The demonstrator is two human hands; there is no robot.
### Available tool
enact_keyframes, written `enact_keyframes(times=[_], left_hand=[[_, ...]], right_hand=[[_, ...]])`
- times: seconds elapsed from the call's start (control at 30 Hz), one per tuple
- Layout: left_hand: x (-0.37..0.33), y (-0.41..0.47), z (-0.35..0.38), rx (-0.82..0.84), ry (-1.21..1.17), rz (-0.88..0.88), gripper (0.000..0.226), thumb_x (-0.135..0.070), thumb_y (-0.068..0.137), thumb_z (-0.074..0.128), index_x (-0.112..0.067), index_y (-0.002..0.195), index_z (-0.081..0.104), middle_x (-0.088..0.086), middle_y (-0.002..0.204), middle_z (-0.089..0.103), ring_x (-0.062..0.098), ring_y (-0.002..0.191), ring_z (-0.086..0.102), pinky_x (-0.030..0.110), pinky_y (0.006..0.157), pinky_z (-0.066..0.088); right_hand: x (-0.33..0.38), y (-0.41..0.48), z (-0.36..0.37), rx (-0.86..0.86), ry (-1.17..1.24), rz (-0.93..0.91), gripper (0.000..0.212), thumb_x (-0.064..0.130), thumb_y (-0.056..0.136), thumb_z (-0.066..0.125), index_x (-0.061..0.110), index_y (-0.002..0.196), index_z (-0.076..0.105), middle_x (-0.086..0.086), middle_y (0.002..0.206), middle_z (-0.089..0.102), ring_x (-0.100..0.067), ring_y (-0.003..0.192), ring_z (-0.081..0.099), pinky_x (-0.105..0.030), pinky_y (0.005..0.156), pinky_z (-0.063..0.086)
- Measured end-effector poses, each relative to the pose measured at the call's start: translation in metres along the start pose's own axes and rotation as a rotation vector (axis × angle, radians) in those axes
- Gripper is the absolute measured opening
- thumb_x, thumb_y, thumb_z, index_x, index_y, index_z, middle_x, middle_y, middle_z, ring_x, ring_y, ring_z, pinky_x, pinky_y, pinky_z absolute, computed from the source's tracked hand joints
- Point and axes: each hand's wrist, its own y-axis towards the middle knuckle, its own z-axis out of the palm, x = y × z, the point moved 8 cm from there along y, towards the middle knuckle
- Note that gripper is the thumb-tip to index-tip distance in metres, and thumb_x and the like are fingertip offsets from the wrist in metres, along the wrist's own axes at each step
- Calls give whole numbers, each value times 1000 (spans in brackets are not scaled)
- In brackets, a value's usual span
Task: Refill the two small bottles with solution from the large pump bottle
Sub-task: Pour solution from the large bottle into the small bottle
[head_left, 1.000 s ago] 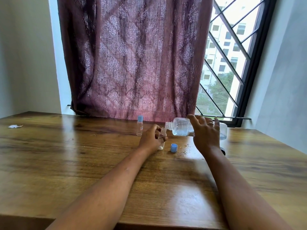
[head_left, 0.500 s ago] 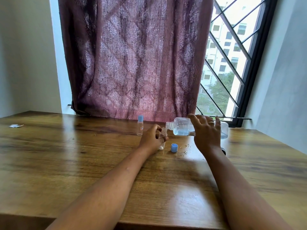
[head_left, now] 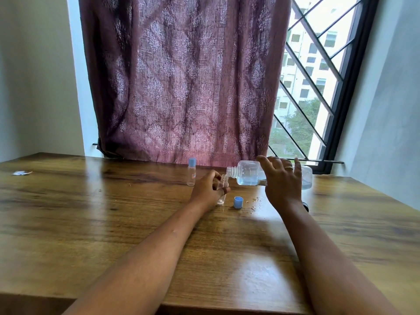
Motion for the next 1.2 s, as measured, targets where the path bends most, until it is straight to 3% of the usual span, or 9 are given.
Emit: enact_keyframes(times=[0.13,0.3,0.5,0.77,0.97,1.13,1.2], left_hand=[[2,1,1,7,-1,2,32,-24,79,75,-22,98,49,1,105,66,17,99,63,34,87,53],[3,2,1,-4,-11,8,32,-24,78,77,-23,95,49,-2,102,65,12,95,62,19,72,45],[3,3,1,-5,-1,15,32,-23,78,76,-23,95,49,-4,100,63,11,94,61,26,80,48],[3,3,1,-5,-11,17,32,-21,78,76,-23,94,49,-5,96,63,8,90,60,15,68,42],[3,4,1,2,3,20,32,-23,78,76,-23,95,49,-9,94,61,8,90,60,17,69,42],[2,2,1,9,-17,14,31,-23,79,76,-25,92,48,-21,83,56,-4,80,57,13,65,40],[3,3,1,6,-22,11,30,-23,79,76,-24,93,49,-17,84,59,2,83,60,13,67,41]], right_hand=[[0,0,-1,-15,3,3,69,-9,73,59,30,129,47,-3,125,60,-33,119,52,-54,113,18],[0,0,0,-18,-6,1,70,-8,72,59,31,129,47,-2,125,60,-32,119,52,-53,113,18],[-1,1,-1,-30,-11,4,70,-10,72,57,31,128,48,-3,123,61,-32,118,52,-53,113,18],[0,0,-1,-35,-6,2,70,-10,72,56,30,128,48,-4,124,61,-32,119,52,-53,113,17],[0,1,-2,-34,-19,-5,70,-10,72,57,30,129,47,-4,124,60,-32,119,52,-53,113,18],[0,1,-1,-35,-18,-8,69,-8,74,59,31,130,46,-3,127,59,-32,121,50,-52,114,16],[0,1,-2,-36,-24,-12,67,-5,75,61,32,129,45,-1,126,59,-30,121,50,-52,114,16]])
